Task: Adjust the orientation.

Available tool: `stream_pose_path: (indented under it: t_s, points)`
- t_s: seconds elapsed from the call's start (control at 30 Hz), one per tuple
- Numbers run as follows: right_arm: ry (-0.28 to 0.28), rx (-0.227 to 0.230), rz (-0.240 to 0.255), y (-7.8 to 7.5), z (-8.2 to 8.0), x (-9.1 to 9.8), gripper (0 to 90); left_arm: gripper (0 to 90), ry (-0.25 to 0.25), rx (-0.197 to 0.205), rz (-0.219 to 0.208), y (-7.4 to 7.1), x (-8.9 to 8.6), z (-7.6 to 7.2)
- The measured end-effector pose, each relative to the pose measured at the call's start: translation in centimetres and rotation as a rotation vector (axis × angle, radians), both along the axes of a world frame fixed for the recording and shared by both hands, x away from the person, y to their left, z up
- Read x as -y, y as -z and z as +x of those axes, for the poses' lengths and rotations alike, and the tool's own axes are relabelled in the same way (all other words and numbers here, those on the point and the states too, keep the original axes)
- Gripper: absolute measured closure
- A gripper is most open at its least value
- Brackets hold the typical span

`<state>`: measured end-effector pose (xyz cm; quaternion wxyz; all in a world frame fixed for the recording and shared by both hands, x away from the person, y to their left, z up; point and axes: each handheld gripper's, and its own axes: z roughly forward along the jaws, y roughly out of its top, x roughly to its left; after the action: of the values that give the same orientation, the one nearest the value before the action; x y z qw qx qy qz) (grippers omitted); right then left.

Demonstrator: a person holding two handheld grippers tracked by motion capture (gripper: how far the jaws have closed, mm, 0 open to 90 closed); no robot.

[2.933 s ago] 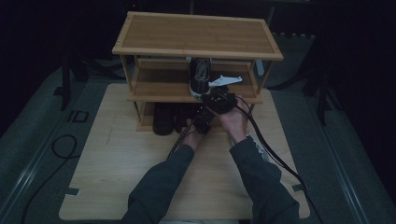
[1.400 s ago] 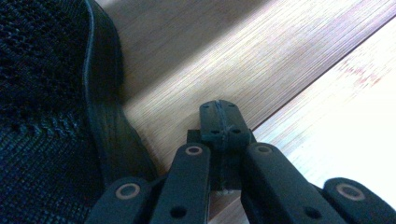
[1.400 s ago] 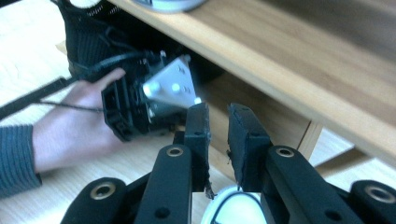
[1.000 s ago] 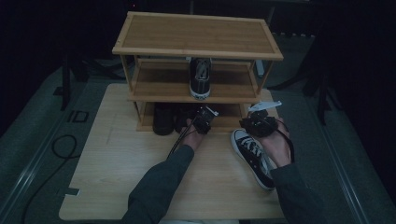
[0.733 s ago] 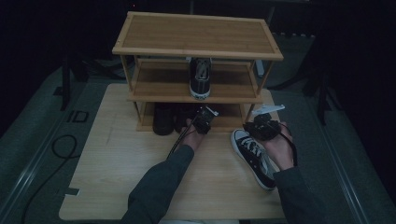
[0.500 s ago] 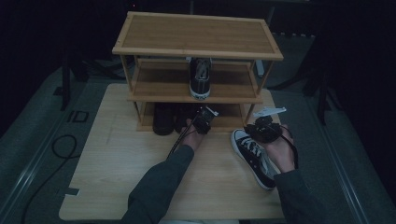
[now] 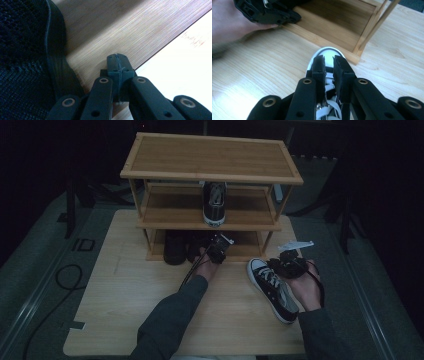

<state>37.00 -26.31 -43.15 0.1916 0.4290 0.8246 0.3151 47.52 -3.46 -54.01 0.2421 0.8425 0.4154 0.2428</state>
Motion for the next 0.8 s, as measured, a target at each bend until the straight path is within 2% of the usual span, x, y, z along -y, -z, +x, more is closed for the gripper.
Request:
stream_pose_path:
  t_s: [0.4,0.8]
  points:
    - [0.029,-0.028,-0.002,0.9,-0.1,1.4,79.0,90.0,0.000,-0.001,0.000,0.0,0.0,0.0]
    - [0.047,-0.061,-0.023,1.8,-1.3,2.8,79.6,90.0,-0.001,-0.001,-0.003,0.0,0.0,0.0]
